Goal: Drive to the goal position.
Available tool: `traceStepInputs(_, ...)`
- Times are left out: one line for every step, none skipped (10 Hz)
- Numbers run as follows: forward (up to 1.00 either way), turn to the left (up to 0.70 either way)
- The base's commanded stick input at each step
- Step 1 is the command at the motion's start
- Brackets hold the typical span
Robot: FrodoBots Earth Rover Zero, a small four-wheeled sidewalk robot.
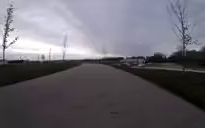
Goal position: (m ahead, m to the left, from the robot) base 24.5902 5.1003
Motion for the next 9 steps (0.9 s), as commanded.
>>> traceStepInputs(1.0,0.0)
traceStepInputs(1.0,0.0)
traceStepInputs(1.0,0.0)
traceStepInputs(1.0,0.0)
traceStepInputs(1.0,0.0)
traceStepInputs(1.0,0.0)
traceStepInputs(1.0,0.0)
traceStepInputs(1.0,0.0)
traceStepInputs(1.0,0.0)
